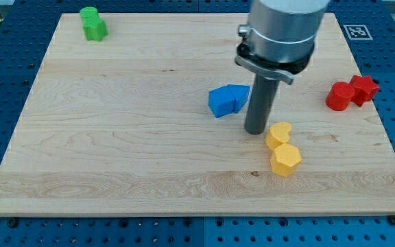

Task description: Move the triangle to the top of the cube

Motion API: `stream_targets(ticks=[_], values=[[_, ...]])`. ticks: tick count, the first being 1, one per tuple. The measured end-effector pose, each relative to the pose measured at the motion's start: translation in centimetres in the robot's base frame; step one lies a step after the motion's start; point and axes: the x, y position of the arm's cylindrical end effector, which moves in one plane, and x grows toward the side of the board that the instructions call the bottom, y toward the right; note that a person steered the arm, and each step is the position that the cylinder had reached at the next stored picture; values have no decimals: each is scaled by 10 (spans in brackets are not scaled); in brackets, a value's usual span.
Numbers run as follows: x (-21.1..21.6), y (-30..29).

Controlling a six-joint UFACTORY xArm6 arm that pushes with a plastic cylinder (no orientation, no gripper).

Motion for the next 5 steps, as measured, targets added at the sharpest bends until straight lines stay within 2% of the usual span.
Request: stream_targets(ticks=[1,2,3,5], values=[[-3,-1],[-4,35],[-38,35],[-56,2]])
